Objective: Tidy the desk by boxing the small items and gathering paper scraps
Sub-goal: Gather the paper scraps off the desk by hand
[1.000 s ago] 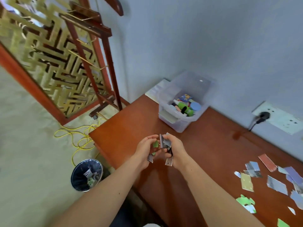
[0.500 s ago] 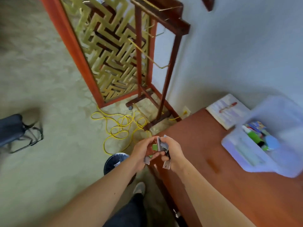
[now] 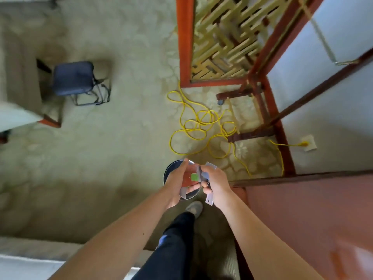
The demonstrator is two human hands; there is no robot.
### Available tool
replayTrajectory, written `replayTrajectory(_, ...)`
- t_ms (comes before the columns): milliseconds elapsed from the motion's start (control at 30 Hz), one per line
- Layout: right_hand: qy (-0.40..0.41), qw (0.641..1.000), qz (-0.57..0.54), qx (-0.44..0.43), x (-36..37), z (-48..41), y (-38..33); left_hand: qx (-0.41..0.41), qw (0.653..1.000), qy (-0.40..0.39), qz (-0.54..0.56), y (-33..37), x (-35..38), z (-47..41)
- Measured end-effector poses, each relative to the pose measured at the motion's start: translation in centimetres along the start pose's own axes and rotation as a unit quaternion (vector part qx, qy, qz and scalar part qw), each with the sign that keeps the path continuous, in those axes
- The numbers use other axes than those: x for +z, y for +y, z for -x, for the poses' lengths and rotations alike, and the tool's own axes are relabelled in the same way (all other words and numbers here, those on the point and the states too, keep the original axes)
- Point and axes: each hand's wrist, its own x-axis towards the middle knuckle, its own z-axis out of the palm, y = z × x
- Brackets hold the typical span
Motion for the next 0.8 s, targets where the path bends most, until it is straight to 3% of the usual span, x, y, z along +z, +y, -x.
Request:
replayTrajectory(467,0.022,0.989,0.092,0.114,5.1,-16.9,7.7,-0.088,0.991,0.04,0.095,-6.6,-7.4,-15.4)
replayTrajectory(800,0.001,0.98,0.143,0.135,6.0,-28.4,12.7,-0.112,0.986,0.056,0.107,-10.4,-9.7,-25.1)
